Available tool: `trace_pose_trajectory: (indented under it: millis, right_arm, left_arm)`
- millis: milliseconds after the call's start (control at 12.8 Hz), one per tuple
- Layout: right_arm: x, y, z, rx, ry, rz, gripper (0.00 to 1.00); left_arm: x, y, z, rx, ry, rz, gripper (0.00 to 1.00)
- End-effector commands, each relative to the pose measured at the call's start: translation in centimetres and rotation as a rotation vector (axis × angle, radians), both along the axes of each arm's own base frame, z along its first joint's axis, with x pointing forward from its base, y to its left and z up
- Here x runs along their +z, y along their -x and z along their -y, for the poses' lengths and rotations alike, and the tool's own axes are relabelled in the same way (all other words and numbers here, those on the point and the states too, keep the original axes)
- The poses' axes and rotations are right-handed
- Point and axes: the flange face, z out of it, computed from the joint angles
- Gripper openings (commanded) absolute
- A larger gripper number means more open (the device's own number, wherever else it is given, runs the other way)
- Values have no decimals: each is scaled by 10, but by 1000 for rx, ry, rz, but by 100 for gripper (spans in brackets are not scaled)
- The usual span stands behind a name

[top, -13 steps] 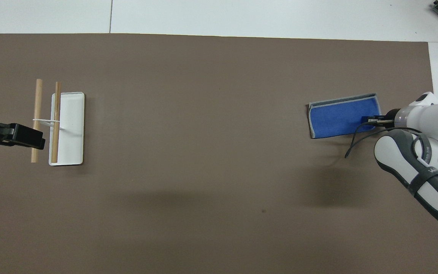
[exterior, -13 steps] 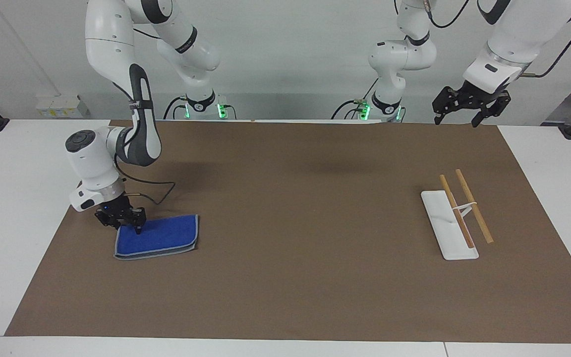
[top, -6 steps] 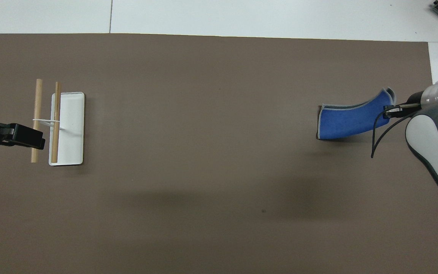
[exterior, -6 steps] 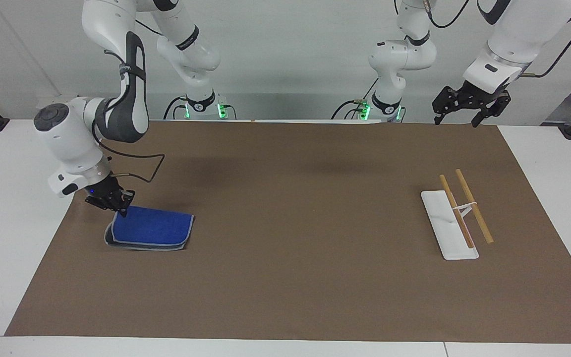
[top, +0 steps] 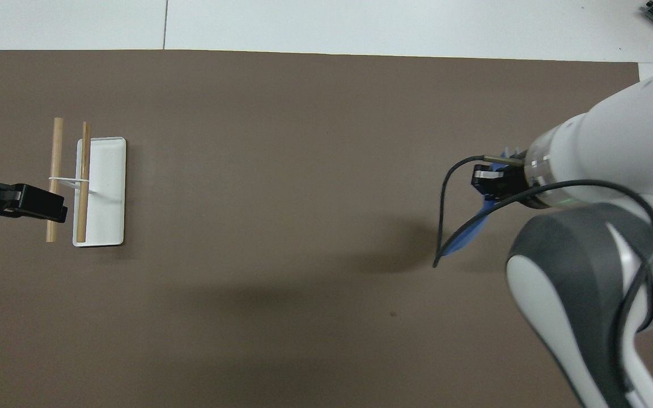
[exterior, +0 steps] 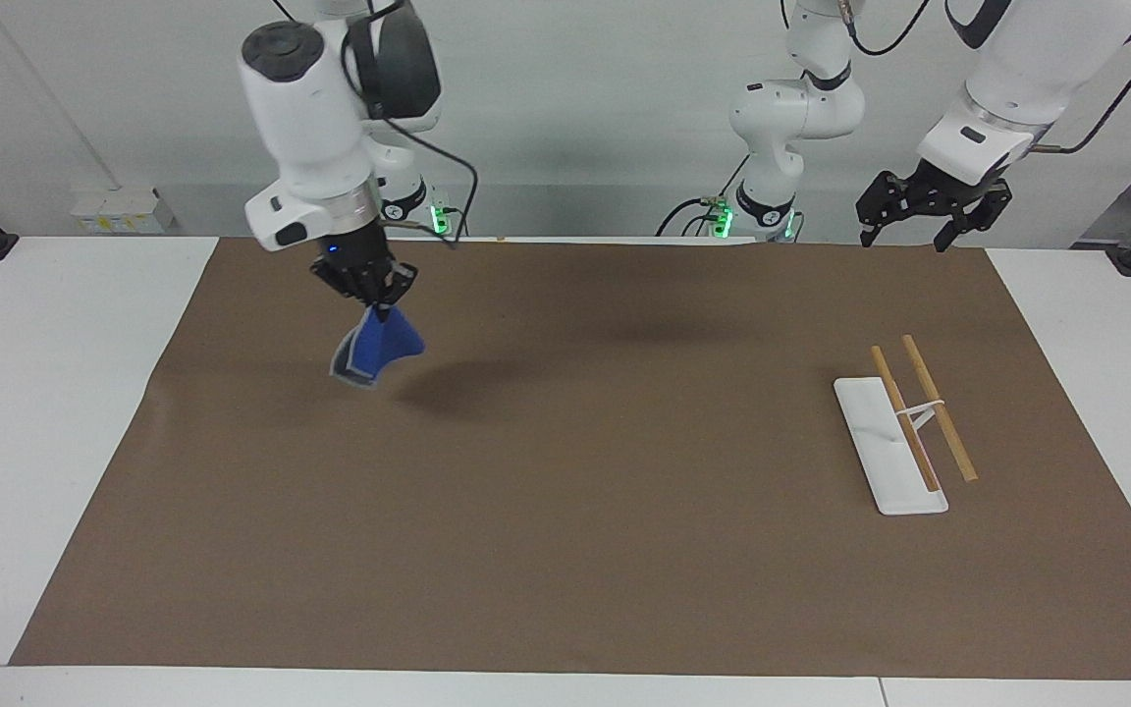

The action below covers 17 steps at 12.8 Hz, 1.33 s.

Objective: Right arm passes towel to left arm to hang
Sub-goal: 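Carry the towel with the right gripper toward the table center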

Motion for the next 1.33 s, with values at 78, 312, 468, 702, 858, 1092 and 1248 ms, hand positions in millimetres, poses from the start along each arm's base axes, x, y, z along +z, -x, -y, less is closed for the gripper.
trace_pose_trajectory:
  millis: [78,312,468,702,858,1092,1248]
  right_arm:
    - [42,30,-80,-255,-148,-30,0]
    - [54,45,-130,-681,-253,-38,0]
    - [63,43,-140,-799,-329,-56,0]
    - [61,38,-135,-830,-335,-62,0]
    - [60,35,-131,-828,-333,-60,0]
    - [59,35,-128,-814,-323,-64,0]
    - [60,36,-130,-810,-324,-63,0]
  left_arm:
    - [2,7,-5,3,-9,-5,100]
    - [2,7,-5,3,-9,-5,100]
    - [2,7,-5,3,-9,-5,100]
    - [2,7,-5,3,-9,-5,100]
    - [2,8,6,-14,-10,-2,100]
    - [-5,12,28,36,-7,-4,100]
    - [-13,13,48,233,39,21,100]
